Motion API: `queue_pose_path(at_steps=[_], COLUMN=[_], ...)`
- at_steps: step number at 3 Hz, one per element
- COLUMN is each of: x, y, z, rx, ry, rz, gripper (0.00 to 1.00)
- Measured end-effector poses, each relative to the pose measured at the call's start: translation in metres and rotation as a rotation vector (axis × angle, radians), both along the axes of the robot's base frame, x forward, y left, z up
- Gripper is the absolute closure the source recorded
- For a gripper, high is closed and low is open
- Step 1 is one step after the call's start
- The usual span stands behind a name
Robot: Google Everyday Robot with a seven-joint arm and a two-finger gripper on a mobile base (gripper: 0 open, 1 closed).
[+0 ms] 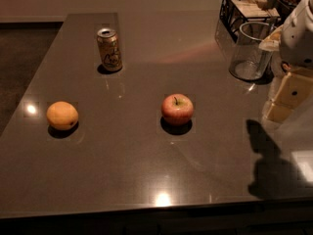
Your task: Pick orange
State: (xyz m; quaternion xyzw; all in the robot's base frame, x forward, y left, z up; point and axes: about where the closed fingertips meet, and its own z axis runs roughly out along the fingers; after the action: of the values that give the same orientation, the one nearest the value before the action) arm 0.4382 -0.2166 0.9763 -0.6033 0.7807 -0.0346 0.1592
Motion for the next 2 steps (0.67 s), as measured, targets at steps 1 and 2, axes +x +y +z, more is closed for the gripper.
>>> queue_pose_path(at_steps=[1, 2], x=[0.000, 0.001], y=[0.000, 0.018], z=[0.000, 0.004], rx=[0.000, 0.067], ry=[0.000, -0.010], rz=[0.000, 0.047], gripper=[0.00, 0.00])
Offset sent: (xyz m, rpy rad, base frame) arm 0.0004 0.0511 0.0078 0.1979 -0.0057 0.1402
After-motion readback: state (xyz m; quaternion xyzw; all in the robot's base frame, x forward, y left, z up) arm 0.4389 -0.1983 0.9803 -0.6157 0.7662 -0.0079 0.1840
